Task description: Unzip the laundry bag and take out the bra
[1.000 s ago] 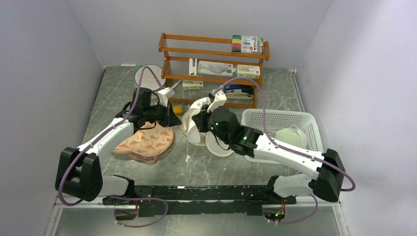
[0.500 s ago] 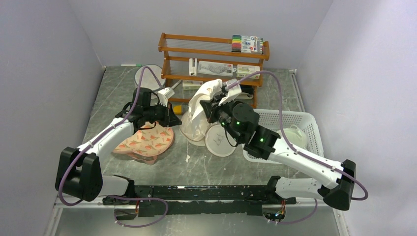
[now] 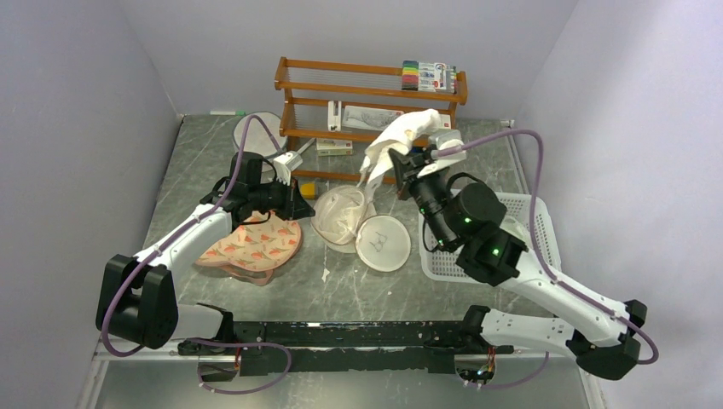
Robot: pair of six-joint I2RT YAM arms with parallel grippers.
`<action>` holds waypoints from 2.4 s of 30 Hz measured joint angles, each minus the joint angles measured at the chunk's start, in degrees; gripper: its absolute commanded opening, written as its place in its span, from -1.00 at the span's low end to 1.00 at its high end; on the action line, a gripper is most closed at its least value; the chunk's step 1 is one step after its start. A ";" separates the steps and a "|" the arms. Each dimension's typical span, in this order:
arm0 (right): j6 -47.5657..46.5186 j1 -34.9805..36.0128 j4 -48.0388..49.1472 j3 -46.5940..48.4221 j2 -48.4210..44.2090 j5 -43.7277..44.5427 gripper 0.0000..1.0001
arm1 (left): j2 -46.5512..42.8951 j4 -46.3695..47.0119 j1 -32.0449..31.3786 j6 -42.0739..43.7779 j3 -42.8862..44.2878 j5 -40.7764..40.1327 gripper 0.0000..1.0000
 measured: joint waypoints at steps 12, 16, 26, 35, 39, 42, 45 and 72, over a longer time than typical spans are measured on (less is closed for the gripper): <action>-5.35 0.00 -22.40 0.00 -4.83 19.82 -1.00 | 0.00 -0.04 0.02 0.00 0.00 0.00 -0.86; -4.33 0.00 -30.21 -1.05 -0.17 31.43 -1.00 | 0.00 -0.04 0.00 -0.02 0.00 0.02 -0.86; -1.27 -0.50 -37.18 -13.42 0.55 40.92 -1.00 | -0.02 -0.04 0.00 -0.02 0.00 0.02 -0.86; 7.98 -3.52 -35.10 -12.57 -6.29 42.58 -1.00 | -0.02 -0.04 0.00 -0.04 0.00 0.07 -0.86; 20.33 -4.72 -38.97 -12.57 -7.82 43.36 -1.00 | -0.02 -0.04 0.00 -0.04 0.00 0.07 -0.86; 34.62 -5.20 -45.42 -12.52 -8.15 45.11 -1.00 | -0.02 -0.04 0.00 -0.07 0.00 0.11 -0.86; 52.09 -5.86 -54.84 -12.50 -6.60 46.34 -1.00 | -0.02 0.02 0.00 -0.37 0.00 0.87 -0.86; 68.54 -27.34 -39.17 -26.77 4.37 30.38 -0.93 | -3.93 -1.01 -1.49 -1.88 -1.84 -3.04 -0.86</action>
